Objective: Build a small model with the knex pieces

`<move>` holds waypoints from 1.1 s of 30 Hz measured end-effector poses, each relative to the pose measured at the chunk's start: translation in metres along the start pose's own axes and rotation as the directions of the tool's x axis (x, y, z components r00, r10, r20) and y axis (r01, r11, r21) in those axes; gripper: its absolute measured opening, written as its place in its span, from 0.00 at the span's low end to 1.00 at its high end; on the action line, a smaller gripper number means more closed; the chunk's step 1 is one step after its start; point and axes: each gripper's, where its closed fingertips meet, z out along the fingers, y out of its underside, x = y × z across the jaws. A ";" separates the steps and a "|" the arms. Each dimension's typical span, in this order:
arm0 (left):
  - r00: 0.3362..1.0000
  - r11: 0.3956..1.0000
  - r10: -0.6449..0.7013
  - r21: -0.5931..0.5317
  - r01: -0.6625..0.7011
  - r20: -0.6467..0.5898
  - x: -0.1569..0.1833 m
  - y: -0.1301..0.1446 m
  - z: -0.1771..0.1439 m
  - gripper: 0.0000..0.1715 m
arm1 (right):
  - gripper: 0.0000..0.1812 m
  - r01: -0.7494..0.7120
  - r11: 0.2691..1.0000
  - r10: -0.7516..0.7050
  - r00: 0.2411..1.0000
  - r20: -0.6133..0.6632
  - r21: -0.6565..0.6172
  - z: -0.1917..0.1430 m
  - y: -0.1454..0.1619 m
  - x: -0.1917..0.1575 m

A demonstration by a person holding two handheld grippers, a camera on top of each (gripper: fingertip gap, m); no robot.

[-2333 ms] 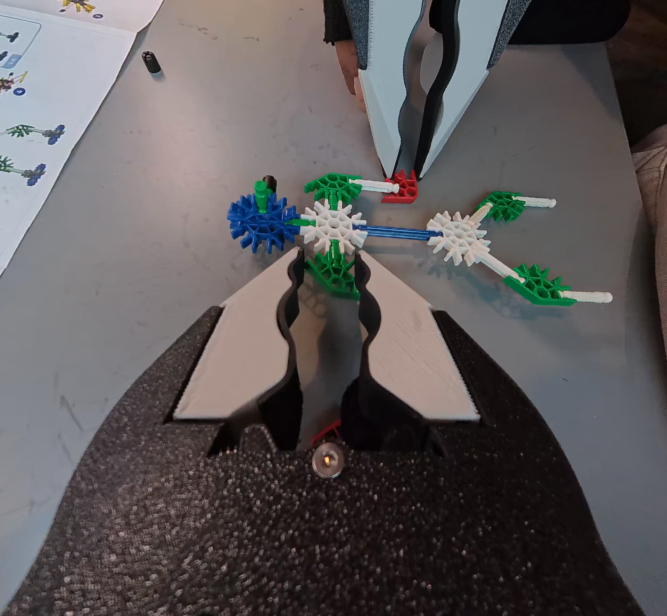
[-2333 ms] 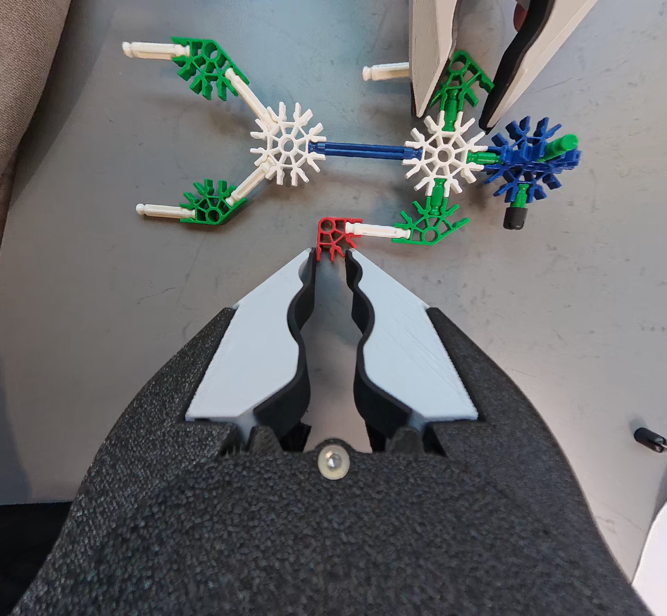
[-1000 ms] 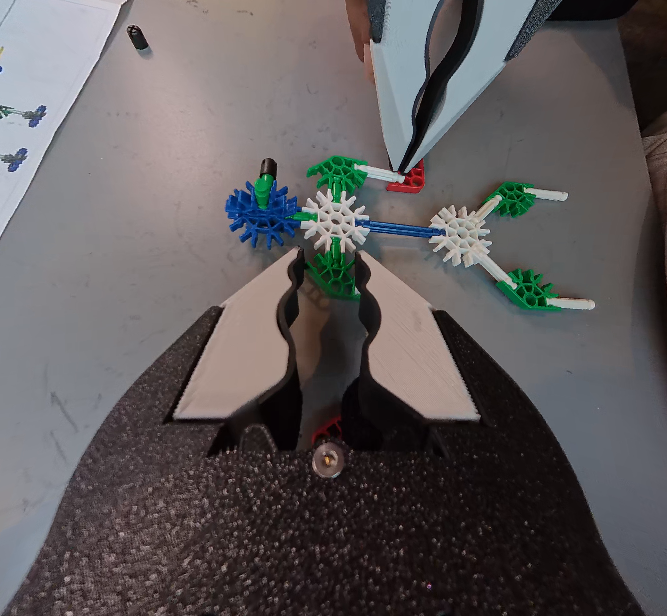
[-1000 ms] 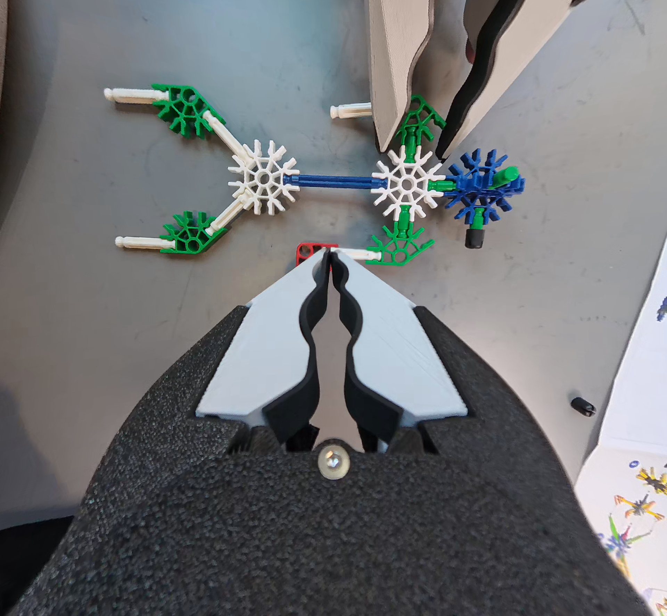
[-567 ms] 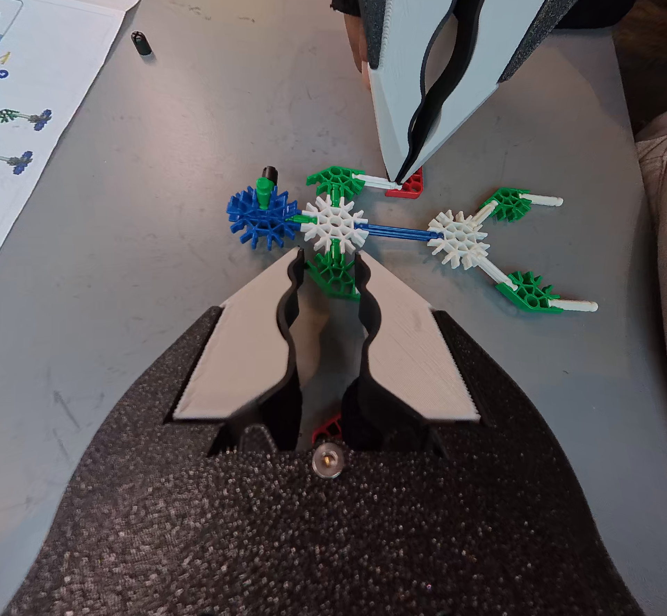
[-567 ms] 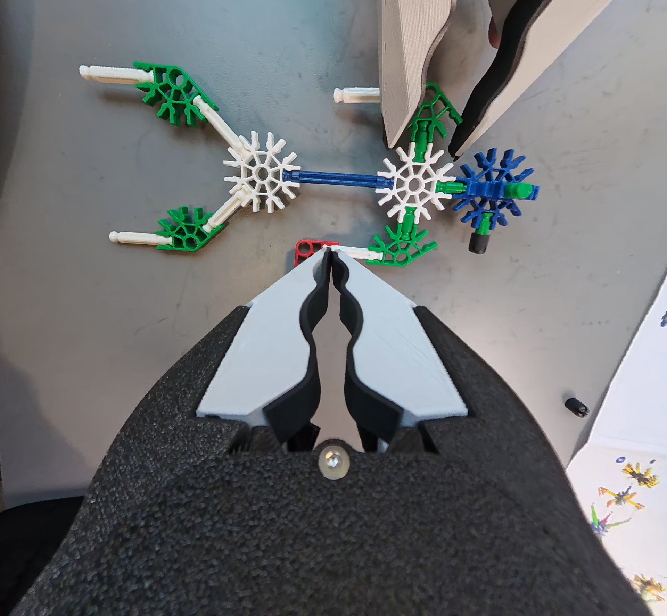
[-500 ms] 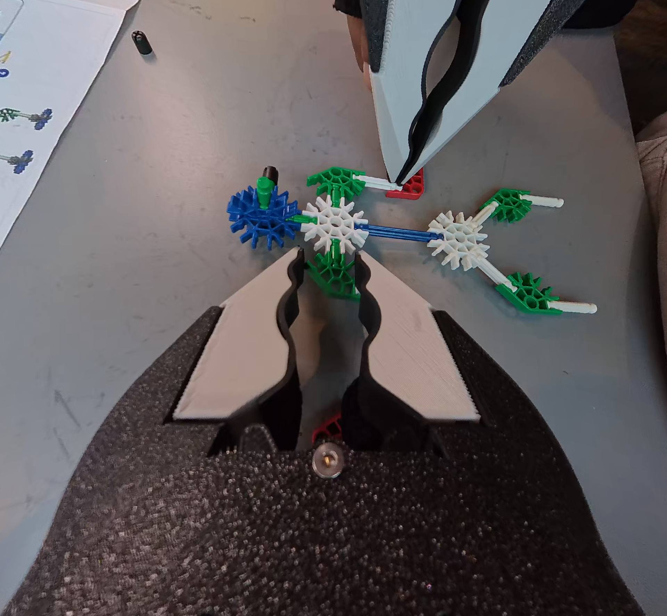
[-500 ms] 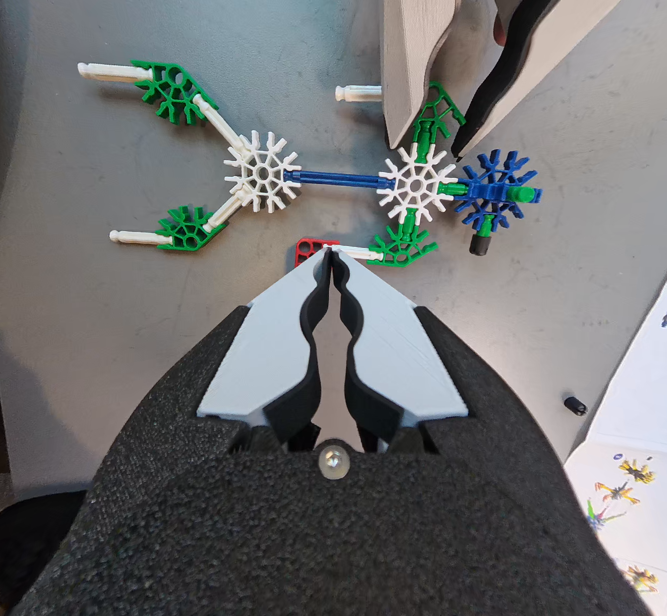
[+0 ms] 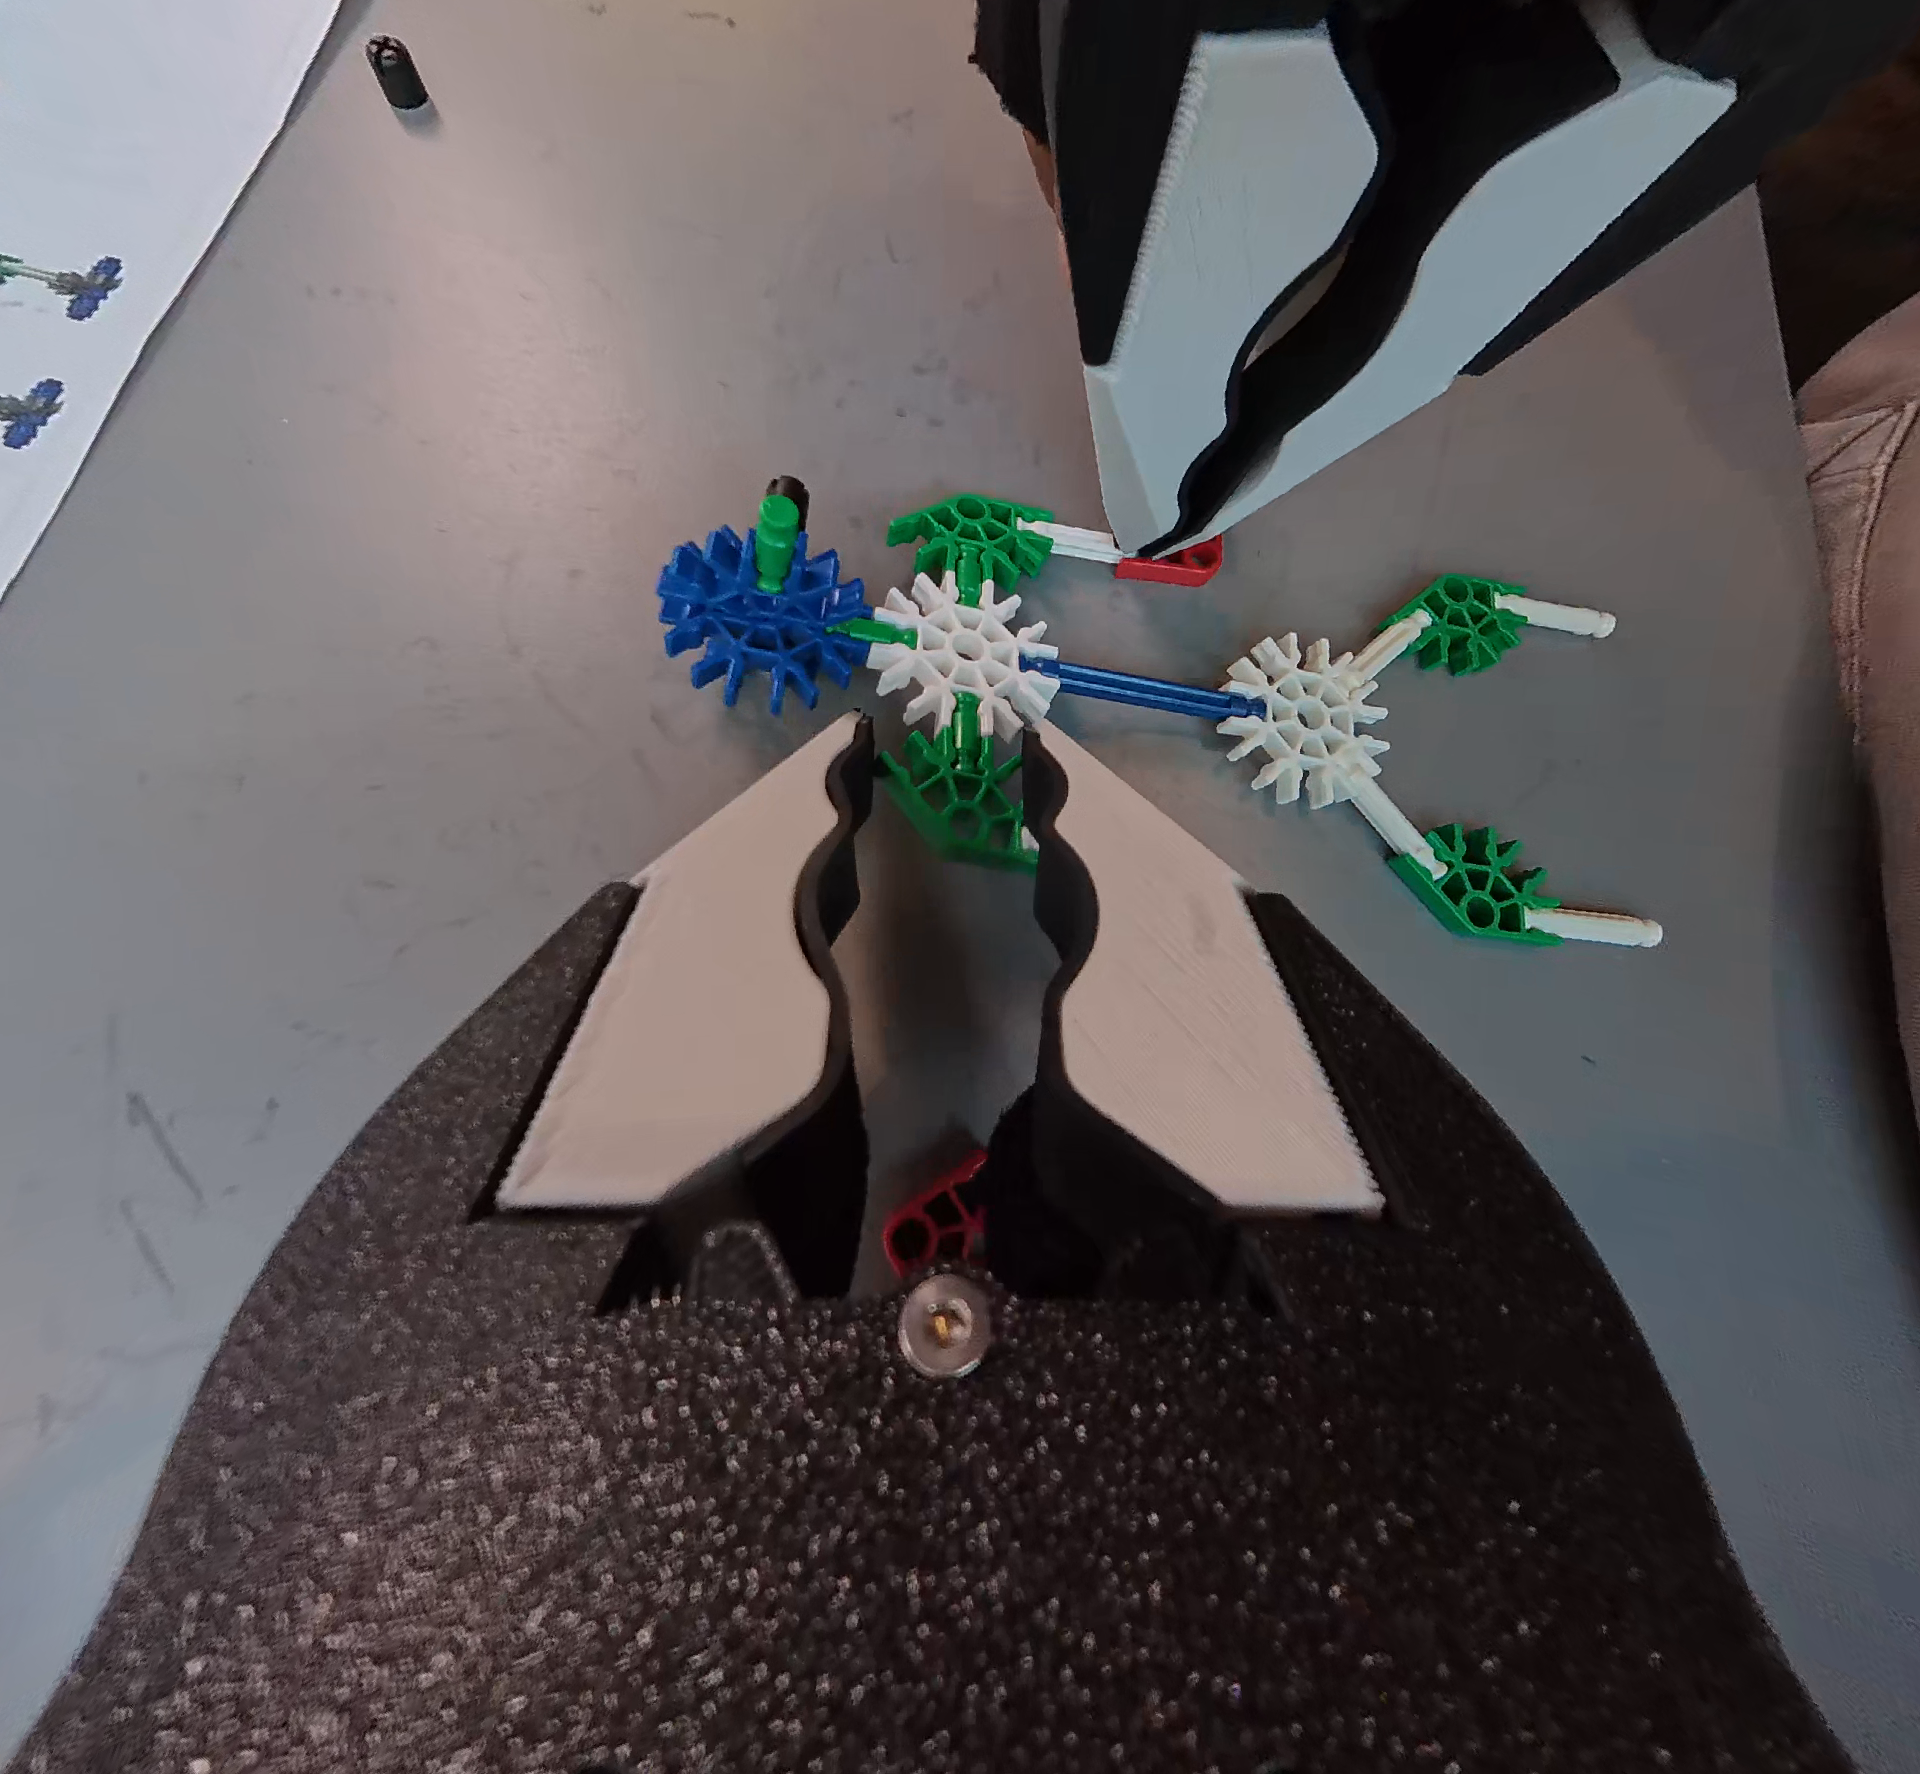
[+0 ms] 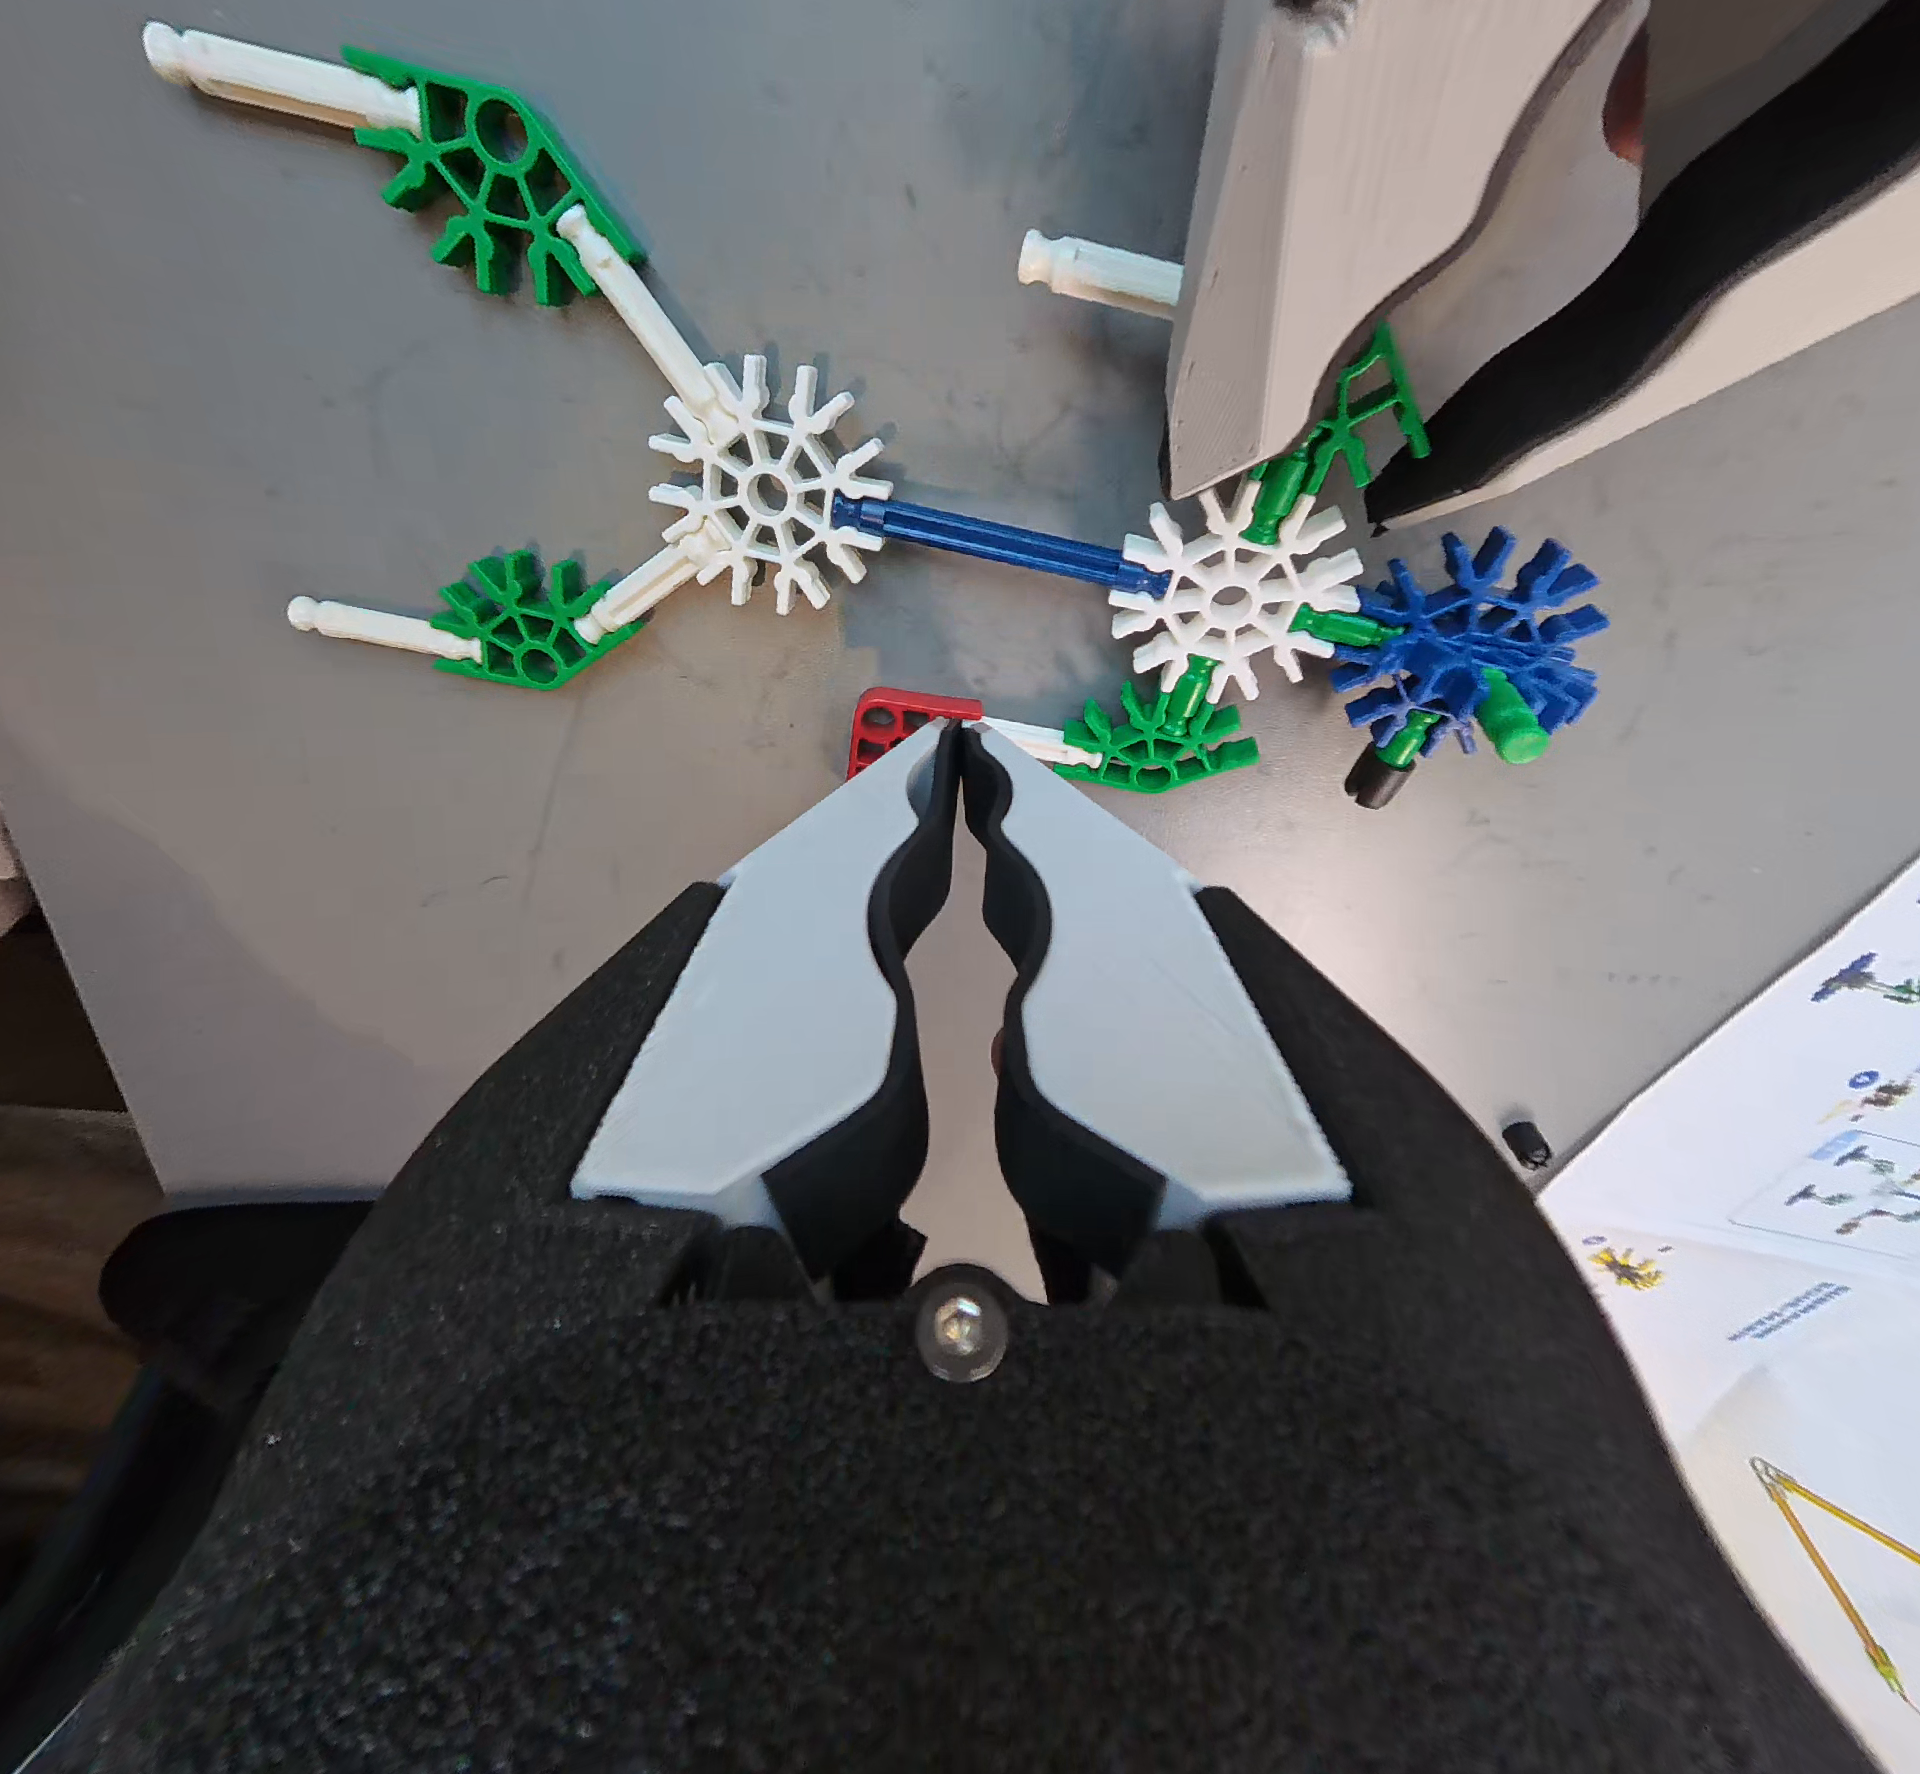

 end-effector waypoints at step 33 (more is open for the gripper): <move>0.985 0.998 0.030 0.047 -0.039 0.170 -0.017 -0.010 -0.002 0.16 | 0.12 -0.497 0.707 0.594 0.804 -0.041 0.504 0.002 0.025 0.020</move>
